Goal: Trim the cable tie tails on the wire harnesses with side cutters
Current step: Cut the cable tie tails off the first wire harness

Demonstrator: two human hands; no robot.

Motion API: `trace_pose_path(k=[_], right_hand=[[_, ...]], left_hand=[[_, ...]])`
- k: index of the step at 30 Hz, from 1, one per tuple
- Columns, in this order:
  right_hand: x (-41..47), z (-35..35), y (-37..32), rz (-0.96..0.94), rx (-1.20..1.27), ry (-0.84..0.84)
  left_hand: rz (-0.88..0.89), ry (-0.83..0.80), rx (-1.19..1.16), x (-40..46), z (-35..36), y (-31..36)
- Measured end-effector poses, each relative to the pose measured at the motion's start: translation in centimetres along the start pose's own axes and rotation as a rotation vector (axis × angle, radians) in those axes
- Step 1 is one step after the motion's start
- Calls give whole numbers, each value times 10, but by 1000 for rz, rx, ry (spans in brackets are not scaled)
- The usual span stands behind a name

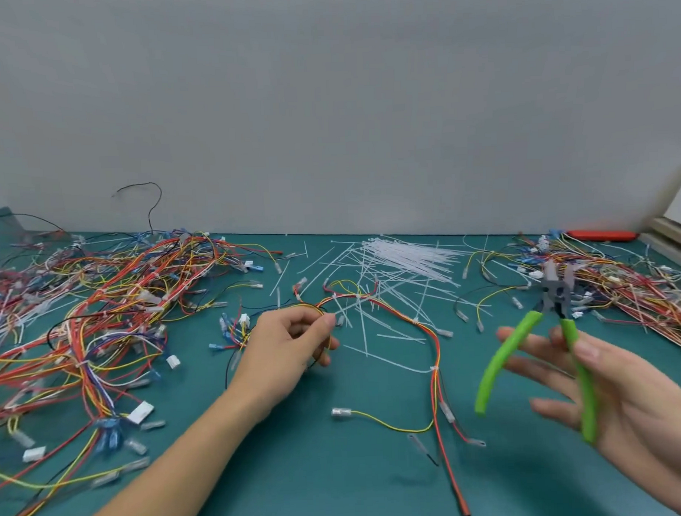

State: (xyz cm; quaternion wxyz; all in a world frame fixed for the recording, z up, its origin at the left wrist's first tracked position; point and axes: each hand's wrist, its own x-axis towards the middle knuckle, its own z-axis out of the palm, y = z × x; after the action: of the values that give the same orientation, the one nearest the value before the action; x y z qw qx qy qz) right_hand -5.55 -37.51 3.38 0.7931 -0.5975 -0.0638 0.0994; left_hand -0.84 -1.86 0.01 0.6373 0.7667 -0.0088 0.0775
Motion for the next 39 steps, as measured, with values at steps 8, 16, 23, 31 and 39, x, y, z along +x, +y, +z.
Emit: trace_pose_path(k=[8, 16, 23, 31, 39], right_hand=[[16, 46, -1, 185, 494, -158], [52, 101, 1, 34, 45, -462], [60, 130, 25, -175, -625, -181], [59, 117, 47, -291, -859, 4], [59, 118, 54, -345, -888, 5]], left_hand=[[-93, 13, -147, -2, -2, 7], [-19, -46, -246, -2, -12, 18], [8, 1, -257, -2, -17, 20], [71, 47, -255, -3, -13, 21], [81, 24, -262, -8, -7, 23]])
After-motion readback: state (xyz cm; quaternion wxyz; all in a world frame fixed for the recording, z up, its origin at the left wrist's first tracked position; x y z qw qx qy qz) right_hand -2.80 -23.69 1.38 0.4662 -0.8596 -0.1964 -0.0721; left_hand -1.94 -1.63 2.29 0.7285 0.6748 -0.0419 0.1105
